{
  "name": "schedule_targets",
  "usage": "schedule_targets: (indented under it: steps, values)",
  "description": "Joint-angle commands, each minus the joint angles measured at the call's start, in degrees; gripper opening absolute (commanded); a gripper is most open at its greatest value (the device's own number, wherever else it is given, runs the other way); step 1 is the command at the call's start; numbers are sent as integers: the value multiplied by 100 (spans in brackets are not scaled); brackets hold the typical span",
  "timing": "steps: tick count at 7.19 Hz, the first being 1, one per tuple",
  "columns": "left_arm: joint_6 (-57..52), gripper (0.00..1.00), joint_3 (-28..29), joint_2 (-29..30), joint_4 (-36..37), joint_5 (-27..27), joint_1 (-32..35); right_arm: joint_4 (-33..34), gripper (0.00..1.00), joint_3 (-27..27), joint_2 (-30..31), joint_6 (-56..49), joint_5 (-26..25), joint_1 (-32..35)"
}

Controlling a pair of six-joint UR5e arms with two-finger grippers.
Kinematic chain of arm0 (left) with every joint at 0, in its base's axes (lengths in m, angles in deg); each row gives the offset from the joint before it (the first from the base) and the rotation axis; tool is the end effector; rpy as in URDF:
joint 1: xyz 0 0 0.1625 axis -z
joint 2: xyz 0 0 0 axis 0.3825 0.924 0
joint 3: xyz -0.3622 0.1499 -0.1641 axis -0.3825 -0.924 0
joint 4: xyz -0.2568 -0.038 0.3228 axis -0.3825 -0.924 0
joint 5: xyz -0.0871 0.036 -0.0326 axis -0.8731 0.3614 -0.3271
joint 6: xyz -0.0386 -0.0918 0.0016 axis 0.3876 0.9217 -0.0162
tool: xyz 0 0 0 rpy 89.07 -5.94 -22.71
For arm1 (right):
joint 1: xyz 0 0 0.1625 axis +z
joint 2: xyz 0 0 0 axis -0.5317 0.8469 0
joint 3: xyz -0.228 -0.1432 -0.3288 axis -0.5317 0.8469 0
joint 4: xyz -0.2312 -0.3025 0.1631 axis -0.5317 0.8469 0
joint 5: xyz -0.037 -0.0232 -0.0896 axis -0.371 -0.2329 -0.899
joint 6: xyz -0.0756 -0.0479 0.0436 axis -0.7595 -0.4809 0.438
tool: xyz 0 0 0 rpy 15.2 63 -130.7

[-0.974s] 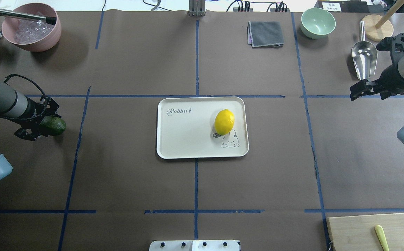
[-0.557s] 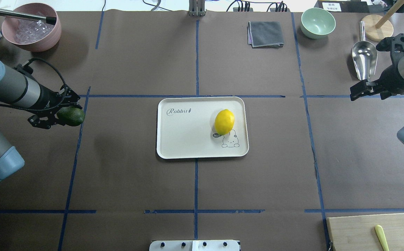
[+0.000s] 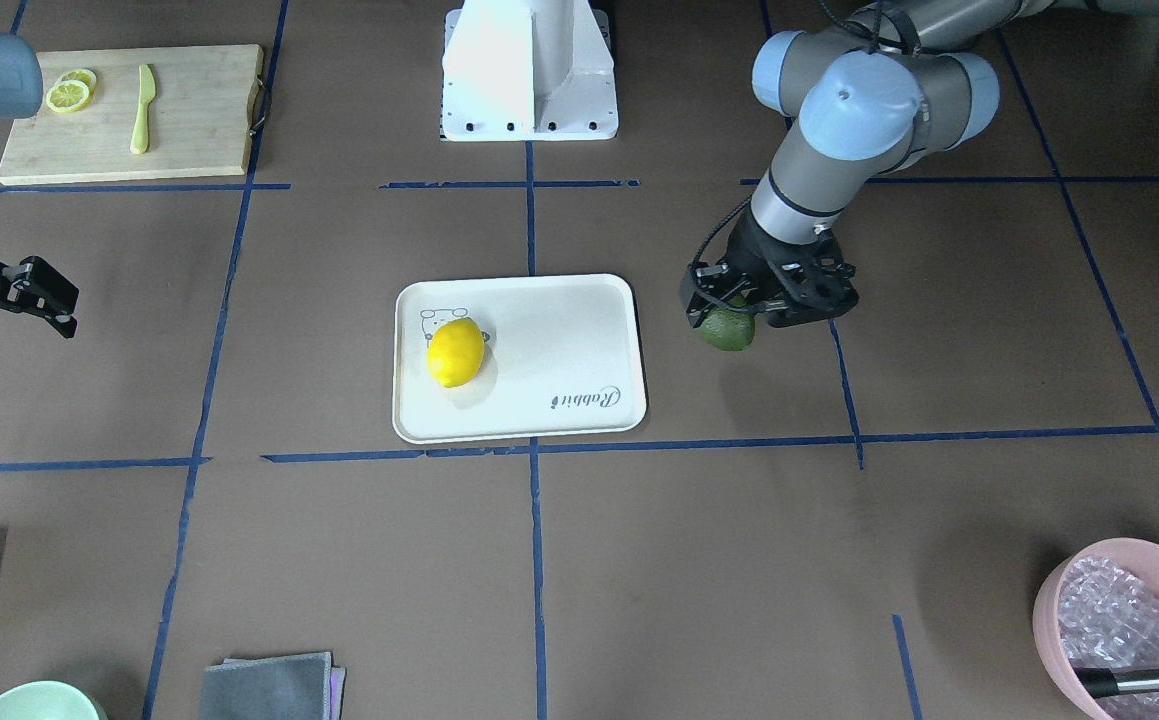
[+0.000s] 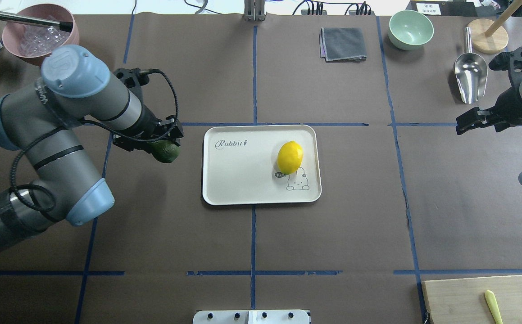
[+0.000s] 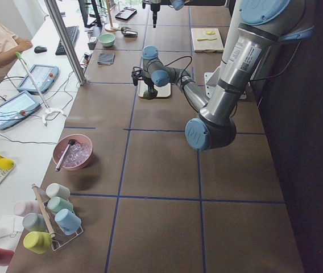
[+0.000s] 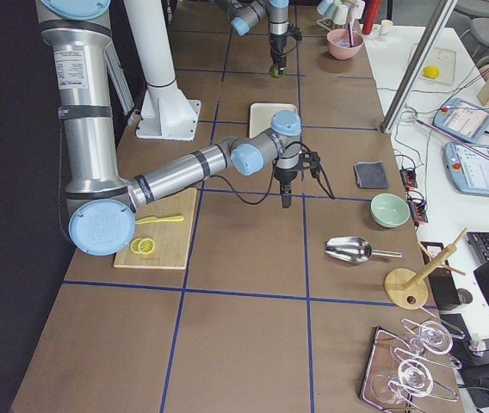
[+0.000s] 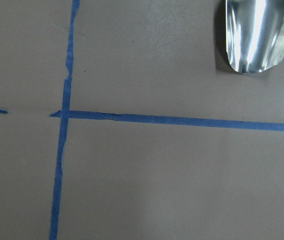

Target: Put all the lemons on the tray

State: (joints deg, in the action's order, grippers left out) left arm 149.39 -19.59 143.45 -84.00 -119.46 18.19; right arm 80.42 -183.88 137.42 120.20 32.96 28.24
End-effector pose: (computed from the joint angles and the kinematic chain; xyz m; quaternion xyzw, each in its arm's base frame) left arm 0.4416 -0.4929 0.2686 -0.0051 0.4534 -0.0804 0.8876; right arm -0.1863 -0.4881 0.4631 0.0554 -0.3648 -0.0062 0.9294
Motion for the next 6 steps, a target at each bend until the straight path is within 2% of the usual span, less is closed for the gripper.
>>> schedule_targets:
  steps: [1,3,6]
  values:
    - [-1140,3,897,851,20,-26,-147,0,100,-89,90,-2,11,2]
    - [-1260,2,1435,1284,29,-18,-481,0,100,-107,116,7,37,-7]
    - [-1269,3,1823,1733,29,26,-667,0,100,-273,212,15,73,-7]
